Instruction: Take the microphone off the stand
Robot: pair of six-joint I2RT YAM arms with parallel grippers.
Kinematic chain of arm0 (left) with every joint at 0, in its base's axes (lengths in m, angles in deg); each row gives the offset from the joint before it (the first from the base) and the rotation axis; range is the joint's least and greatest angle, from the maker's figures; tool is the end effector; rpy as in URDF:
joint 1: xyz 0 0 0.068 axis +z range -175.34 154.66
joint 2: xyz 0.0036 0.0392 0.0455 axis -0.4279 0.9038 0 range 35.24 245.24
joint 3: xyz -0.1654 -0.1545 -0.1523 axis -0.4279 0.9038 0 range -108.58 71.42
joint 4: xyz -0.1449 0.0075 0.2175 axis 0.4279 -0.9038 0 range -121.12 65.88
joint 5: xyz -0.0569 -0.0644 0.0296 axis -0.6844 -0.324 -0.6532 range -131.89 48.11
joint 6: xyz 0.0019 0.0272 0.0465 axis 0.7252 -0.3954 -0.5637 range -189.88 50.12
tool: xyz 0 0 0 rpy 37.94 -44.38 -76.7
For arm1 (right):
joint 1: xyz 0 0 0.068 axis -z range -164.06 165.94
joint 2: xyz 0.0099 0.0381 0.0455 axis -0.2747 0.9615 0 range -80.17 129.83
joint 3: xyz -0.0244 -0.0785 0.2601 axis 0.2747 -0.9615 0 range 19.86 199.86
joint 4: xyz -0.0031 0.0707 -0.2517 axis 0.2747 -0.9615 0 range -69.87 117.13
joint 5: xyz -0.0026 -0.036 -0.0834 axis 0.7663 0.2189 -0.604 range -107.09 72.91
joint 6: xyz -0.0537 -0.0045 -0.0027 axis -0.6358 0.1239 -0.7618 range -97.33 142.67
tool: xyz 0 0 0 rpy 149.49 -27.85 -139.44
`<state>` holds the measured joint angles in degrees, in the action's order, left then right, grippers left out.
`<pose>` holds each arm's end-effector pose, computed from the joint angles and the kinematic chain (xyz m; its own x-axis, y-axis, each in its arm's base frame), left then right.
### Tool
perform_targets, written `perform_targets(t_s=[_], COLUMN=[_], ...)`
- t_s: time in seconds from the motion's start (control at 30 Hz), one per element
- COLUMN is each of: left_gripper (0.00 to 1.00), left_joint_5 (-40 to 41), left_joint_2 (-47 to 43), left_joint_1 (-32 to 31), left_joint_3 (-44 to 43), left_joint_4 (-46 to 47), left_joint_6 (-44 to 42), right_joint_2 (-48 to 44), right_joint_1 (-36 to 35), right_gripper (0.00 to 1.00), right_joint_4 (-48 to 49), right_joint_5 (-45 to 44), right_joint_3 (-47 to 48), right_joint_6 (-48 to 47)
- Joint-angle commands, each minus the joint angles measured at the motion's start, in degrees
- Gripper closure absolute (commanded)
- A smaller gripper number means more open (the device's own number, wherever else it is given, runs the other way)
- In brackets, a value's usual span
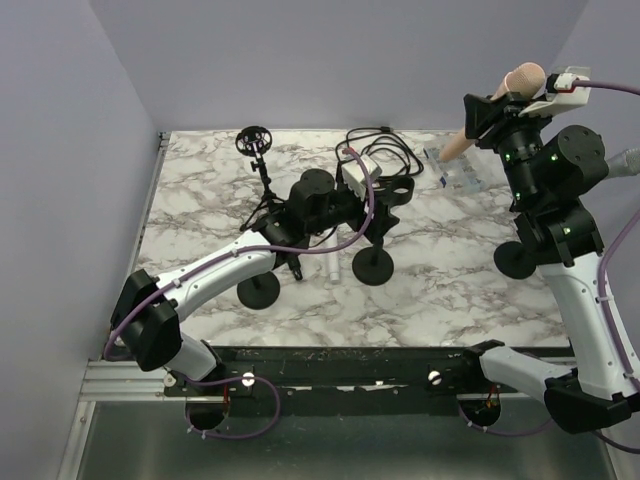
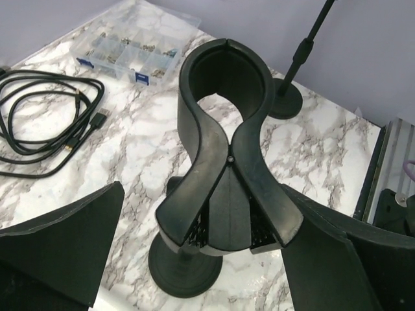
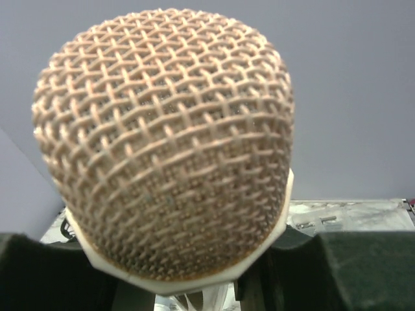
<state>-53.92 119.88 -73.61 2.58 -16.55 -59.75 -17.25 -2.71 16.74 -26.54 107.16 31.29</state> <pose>0.2308 -0.2700 0.3518 -0.2463 0.0177 -0.9690 0.8370 0.5079 -0.2034 0.1952 0.0598 0.5307 0.2018 0.2243 -0.9534 -0.1971 0.9628 0.1848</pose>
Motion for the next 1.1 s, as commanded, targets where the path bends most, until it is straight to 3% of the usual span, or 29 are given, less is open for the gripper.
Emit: perform_targets(t_s=[0.0, 0.27, 0.43, 0.6, 0.7, 0.93, 1.07], left_gripper=[0.01, 0.01, 0.02, 0.06, 0.14, 0.47, 0.55], left_joint_5=[-1.46, -1.59, -2.63, -4.29, -4.49, -4.45, -4.83], left_joint_2=[-2.96, -4.13, -0.09, 3.87, 6.13, 9.00, 9.52], left_joint_1=[0.71, 0.99, 0.99, 0.98, 0.97, 0.90, 0.51], left_joint_3=[-4.82, -11.53, -19.60, -21.94, -21.56, -14.36, -8.29], left_joint_4=[-4.86, -11.06, -16.63, -17.80, -17.94, -13.76, -8.69], left_joint_6=[2.15, -2.46, -6.71, -7.53, -7.61, -3.17, -0.34], right_joint_2=[-1.07, -2.22, -2.78, -3.96, -4.64, -5.34, -4.97], right_joint_1=[-0.07, -0.06, -0.06, -0.06, -0.04, -0.06, -0.06], right_gripper=[0.99, 0.99, 0.99, 0.99, 0.99, 0.99, 0.99], right_joint_4=[-1.71, -1.43, -1.23, -0.95, -0.68, 0.14, 0.69], right_joint_5=[-2.48, -2.05, -1.81, -2.11, -2.38, -1.63, -1.18], right_joint_3=[-2.00, -3.99, -4.46, -4.99, -5.21, -6.05, -6.50], right_joint_6=[0.08, -0.50, -0.41, -0.84, -1.27, -1.92, -1.88])
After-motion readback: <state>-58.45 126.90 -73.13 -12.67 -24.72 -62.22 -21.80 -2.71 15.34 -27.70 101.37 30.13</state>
